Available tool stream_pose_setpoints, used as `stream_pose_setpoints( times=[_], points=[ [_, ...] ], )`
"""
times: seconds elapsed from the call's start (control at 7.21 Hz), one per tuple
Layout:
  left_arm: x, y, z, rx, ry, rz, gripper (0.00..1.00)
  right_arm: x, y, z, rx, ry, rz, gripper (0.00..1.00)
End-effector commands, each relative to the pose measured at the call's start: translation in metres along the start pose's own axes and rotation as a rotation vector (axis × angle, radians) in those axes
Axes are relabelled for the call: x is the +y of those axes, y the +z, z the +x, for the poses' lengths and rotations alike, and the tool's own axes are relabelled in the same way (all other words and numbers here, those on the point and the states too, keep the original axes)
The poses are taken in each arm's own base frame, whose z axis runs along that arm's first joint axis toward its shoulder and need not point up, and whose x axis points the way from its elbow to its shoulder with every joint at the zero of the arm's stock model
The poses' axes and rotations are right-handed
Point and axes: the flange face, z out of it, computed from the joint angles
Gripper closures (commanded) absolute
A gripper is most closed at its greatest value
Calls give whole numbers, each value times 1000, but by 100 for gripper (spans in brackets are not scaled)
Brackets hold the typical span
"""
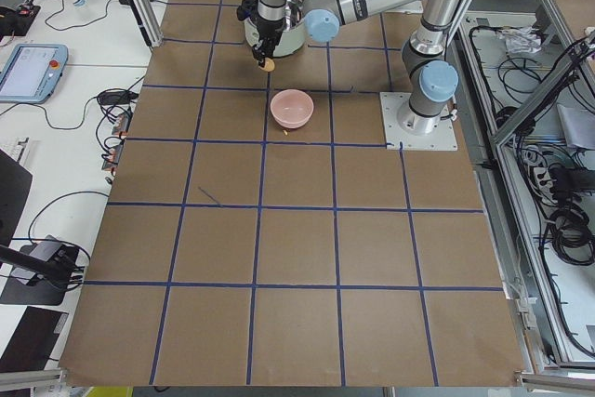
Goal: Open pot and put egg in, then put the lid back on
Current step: 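Carry the egg with the left gripper over the open pot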
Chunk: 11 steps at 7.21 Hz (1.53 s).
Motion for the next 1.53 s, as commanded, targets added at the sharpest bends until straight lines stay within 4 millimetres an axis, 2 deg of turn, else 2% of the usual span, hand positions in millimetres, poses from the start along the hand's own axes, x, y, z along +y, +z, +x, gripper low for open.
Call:
stream_pose_setpoints(
  times=[0.0,0.28,0.42,0.55,0.69,0.83,1.11,1.39],
  points=[
    [-46,-11,64,74,-154,55,89,1,2,0,0,0,-4,59],
    [-78,-6,138,101,-248,62,89,0,1,2,13,-54,6,59],
    [-89,4,170,116,-294,78,89,0,1,1,11,-56,5,59],
    [-97,20,196,119,-323,94,89,0,1,1,11,-55,4,59],
    [-101,30,214,125,-345,112,89,0,1,0,11,-55,4,59],
    [-104,38,222,111,-353,131,89,0,1,1,9,-52,4,59],
    [-111,69,239,104,-347,157,89,0,1,0,8,-55,4,59],
    [-115,89,239,71,-352,165,89,0,1,0,8,-55,4,59]
  ],
)
